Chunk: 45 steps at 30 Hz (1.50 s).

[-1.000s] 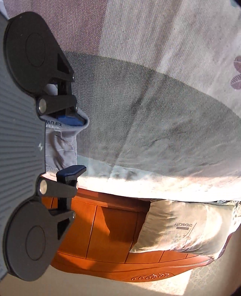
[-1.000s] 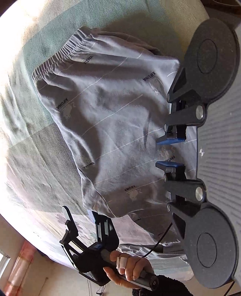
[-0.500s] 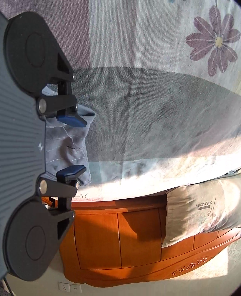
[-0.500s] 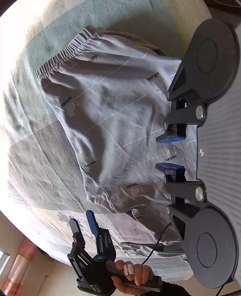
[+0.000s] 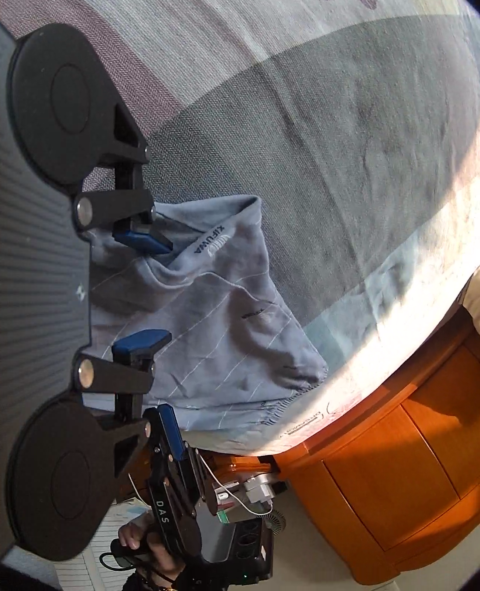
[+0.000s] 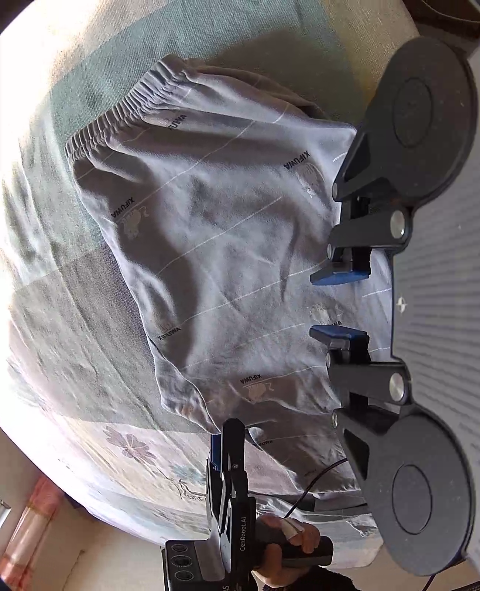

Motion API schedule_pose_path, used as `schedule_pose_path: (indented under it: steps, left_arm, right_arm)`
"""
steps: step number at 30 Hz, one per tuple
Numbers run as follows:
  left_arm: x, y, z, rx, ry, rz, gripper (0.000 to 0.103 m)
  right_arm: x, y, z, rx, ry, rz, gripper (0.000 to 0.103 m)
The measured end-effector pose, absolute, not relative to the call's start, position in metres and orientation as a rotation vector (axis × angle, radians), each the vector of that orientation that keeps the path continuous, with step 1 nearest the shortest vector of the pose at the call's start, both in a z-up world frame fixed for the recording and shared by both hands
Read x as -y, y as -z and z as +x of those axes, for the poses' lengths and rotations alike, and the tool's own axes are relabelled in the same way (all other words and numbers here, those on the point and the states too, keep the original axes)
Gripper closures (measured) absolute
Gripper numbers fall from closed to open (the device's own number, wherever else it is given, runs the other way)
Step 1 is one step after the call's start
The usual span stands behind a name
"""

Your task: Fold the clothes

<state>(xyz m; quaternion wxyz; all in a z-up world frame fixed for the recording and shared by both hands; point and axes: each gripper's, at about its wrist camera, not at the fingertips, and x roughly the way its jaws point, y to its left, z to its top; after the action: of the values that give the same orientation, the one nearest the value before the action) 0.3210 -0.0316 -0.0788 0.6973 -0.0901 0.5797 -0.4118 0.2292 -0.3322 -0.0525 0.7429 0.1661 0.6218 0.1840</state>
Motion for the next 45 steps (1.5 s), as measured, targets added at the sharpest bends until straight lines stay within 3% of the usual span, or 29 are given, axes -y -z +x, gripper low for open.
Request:
schedule_pose_path:
  steps: [4, 8, 11, 16, 22, 25, 31, 35, 39, 45]
  left_arm:
    - [0.026, 0.081, 0.328, -1.315, 0.960, -0.205, 0.063]
    - [0.031, 0.075, 0.320, -1.297, 0.896, -0.085, 0.094]
    - [0.031, 0.071, 0.316, -1.300, 0.844, -0.060, 0.096]
    - [0.017, 0.064, 0.313, -1.341, 0.780, -0.073, 0.092]
    - [0.027, 0.018, 0.299, -1.206, 0.784, -0.027, 0.088]
    - [0.045, 0.033, 0.295, -1.244, 0.805, 0.019, 0.076]
    - [0.079, 0.063, 0.285, -1.309, 0.842, 0.111, 0.078]
    - [0.065, 0.053, 0.283, -1.326, 0.811, 0.117, 0.080]
    - [0.076, 0.036, 0.265, -1.287, 0.884, 0.197, 0.066]
    - [0.077, 0.061, 0.232, -1.358, 0.872, 0.333, 0.062]
  right_arm:
    - [0.332, 0.052, 0.230, -1.352, -0.409, 0.392, 0.075]
    - [0.327, 0.053, 0.233, -1.342, -0.425, 0.372, 0.073]
    - [0.324, 0.051, 0.235, -1.329, -0.429, 0.362, 0.073]
    - [0.318, 0.043, 0.240, -1.279, -0.413, 0.200, 0.073]
    - [0.342, 0.037, 0.237, -1.219, -0.243, 0.067, 0.073]
    - [0.353, 0.041, 0.236, -1.199, -0.179, 0.002, 0.072]
    - [0.365, 0.059, 0.234, -1.221, -0.150, -0.075, 0.072]
    - [0.367, 0.048, 0.226, -1.190, -0.183, -0.125, 0.072]
    - [0.343, 0.039, 0.216, -1.166, -0.339, -0.147, 0.064]
    - [0.323, 0.065, 0.207, -1.238, -0.422, -0.182, 0.062]
